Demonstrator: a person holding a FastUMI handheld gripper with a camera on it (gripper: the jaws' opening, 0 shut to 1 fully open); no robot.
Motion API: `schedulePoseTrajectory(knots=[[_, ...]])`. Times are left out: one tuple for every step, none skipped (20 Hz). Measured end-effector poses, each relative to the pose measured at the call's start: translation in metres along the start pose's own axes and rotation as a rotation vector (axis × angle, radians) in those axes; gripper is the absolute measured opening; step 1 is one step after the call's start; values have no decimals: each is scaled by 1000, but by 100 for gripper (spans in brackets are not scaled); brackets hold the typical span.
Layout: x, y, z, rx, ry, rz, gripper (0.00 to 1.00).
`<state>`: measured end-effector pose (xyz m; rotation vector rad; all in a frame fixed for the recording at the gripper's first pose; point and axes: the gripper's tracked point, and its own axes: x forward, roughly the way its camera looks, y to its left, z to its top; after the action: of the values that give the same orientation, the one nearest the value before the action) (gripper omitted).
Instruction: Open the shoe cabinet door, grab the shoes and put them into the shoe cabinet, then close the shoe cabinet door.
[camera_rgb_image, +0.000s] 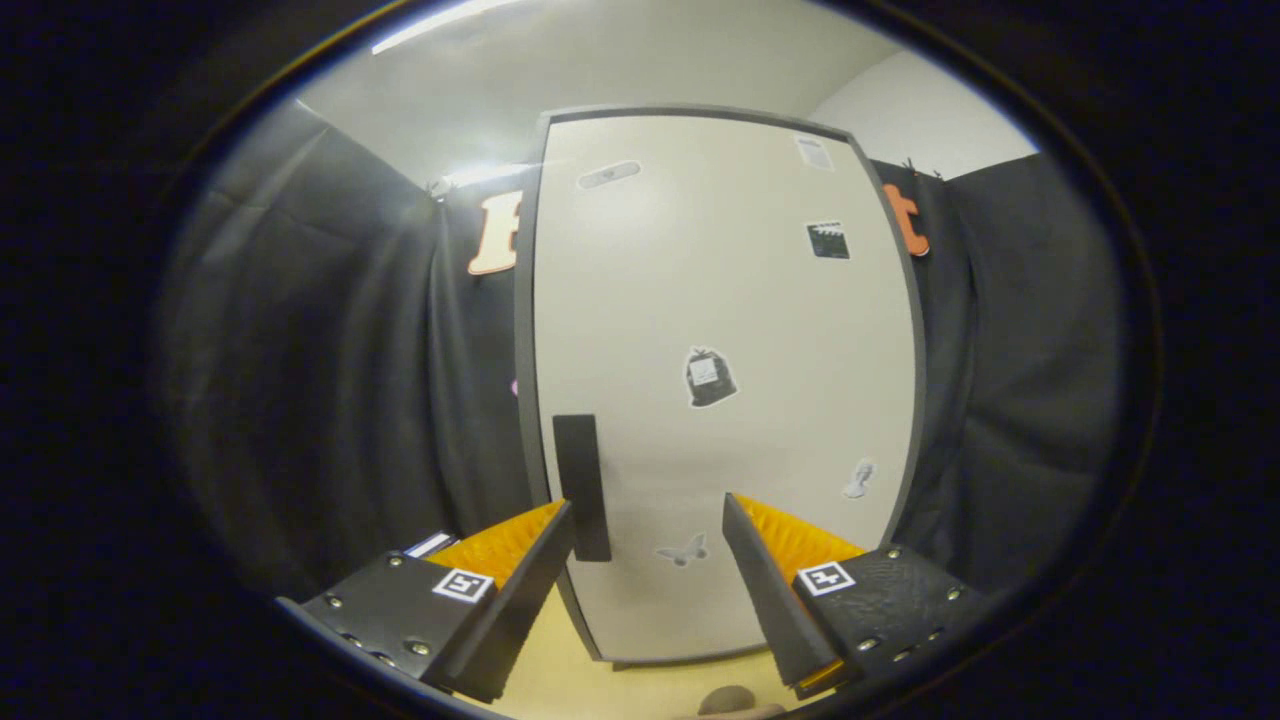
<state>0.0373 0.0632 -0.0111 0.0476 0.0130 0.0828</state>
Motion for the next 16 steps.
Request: schedulePoseTrajectory(knots=[[7, 6, -3, 3, 8, 5, 95], [14, 10, -5, 5, 11, 8, 95], [21, 14, -7, 8, 13, 9, 95], [29, 18, -10, 11, 14, 11, 95], [37, 21, -11, 15, 16, 11, 95], [44, 23, -13, 17, 18, 10, 95], [52, 25, -16, 19, 23, 8, 95], [57, 27, -19, 20, 25, 9, 95], [63, 28, -20, 21, 26, 3, 95], [68, 29, -22, 24, 26, 0, 89], [71, 31, -22, 25, 22, -4, 84], [75, 31, -22, 25, 21, -10, 84], [77, 32, -22, 24, 14, -12, 77], [79, 32, -21, 23, 9, -19, 70], [81, 33, -22, 20, 11, -21, 63], [82, 33, -24, 12, 20, -28, 57]])
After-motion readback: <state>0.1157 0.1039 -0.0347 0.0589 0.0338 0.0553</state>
